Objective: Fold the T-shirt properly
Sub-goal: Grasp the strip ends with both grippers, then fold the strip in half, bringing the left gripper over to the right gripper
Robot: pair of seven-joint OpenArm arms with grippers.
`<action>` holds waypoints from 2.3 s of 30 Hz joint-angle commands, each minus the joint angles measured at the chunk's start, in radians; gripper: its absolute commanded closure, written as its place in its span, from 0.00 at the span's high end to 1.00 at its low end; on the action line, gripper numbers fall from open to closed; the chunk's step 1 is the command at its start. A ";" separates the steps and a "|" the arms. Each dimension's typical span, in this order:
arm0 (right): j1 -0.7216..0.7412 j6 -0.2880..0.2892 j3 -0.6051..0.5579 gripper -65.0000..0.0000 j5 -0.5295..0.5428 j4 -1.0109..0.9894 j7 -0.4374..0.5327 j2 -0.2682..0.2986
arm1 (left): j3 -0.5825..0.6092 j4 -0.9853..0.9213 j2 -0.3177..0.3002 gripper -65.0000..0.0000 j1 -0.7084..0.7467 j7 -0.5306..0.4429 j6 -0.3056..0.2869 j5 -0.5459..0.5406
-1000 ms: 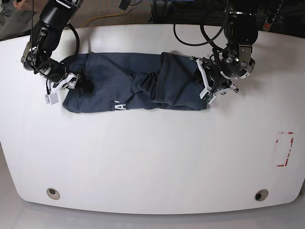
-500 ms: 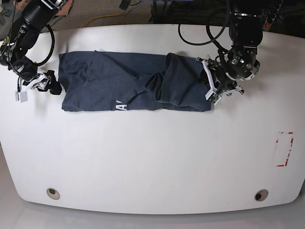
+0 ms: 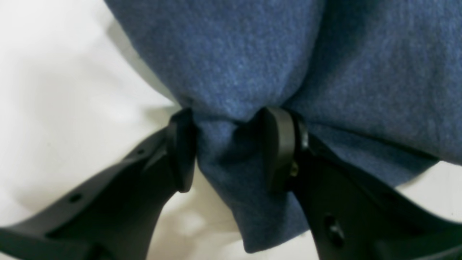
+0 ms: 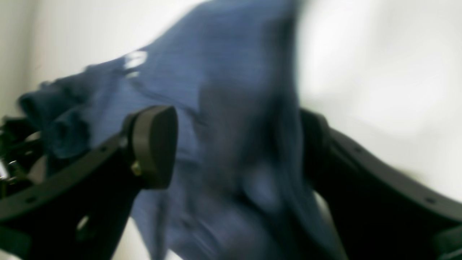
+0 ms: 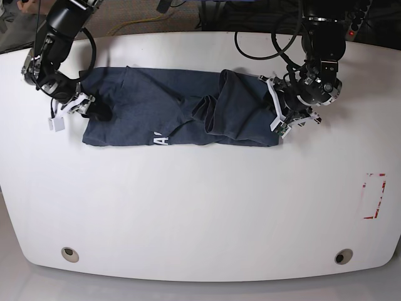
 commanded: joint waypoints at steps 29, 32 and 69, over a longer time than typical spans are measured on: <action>0.034 -0.006 -0.038 0.00 -0.164 0.343 -0.024 0.201 | 0.236 -0.149 0.153 0.40 -0.095 -0.011 0.092 -0.004; 0.034 -0.006 -0.039 0.00 -0.163 0.416 -0.047 0.227 | 0.303 -0.224 0.208 0.40 -0.128 -0.018 0.170 -0.007; -0.004 -0.006 -0.326 0.62 -0.256 0.577 -0.030 -0.095 | 0.429 -0.413 0.287 0.40 -0.246 -0.060 0.201 -0.136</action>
